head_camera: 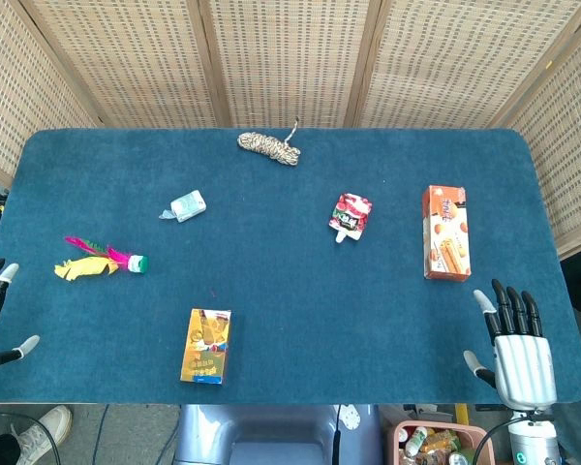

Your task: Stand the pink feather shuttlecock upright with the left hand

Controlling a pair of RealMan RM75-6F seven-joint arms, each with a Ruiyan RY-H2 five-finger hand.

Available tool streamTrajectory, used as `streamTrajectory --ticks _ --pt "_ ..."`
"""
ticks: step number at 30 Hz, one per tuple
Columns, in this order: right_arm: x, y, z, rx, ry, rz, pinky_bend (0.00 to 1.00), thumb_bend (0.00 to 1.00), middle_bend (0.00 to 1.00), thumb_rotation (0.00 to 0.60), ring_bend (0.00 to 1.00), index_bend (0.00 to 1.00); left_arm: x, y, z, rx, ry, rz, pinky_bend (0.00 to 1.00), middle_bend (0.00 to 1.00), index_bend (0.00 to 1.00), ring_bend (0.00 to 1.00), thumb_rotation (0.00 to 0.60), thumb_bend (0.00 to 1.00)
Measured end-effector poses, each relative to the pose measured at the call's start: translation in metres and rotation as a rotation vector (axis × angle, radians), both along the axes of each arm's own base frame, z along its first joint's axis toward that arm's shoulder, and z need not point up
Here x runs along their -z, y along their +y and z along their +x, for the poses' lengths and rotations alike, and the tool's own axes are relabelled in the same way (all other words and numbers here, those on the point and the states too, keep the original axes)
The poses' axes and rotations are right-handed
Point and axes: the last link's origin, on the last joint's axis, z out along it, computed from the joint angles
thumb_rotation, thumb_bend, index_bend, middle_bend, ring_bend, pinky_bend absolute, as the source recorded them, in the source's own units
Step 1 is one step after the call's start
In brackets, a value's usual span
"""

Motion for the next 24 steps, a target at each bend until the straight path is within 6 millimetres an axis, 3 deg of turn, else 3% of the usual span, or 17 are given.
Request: streamTrajectory --ticks 14,18,24 --pt "-0.004 0.003 0.003 -0.011 -0.031 -0.01 0.0 0.0 0.0 0.6 0.0 0.0 0.011 0.011 -0.005 -0.01 0.02 -0.043 0.0 0.0 0.0 0.0 0.6 0.02" --pt "-0.001 0.002 0.009 -0.011 -0.03 -0.009 0.0 0.0 0.0 0.6 0.0 0.0 0.019 0.032 -0.013 -0.025 0.037 -0.085 0.0 0.0 0.0 0.0 0.6 0.13" --pt "0.004 -0.002 0.014 0.012 -0.035 -0.009 0.0 0.0 0.0 0.6 0.0 0.0 0.031 0.082 -0.028 -0.047 0.119 -0.162 0.0 0.0 0.0 0.0 0.6 0.15"
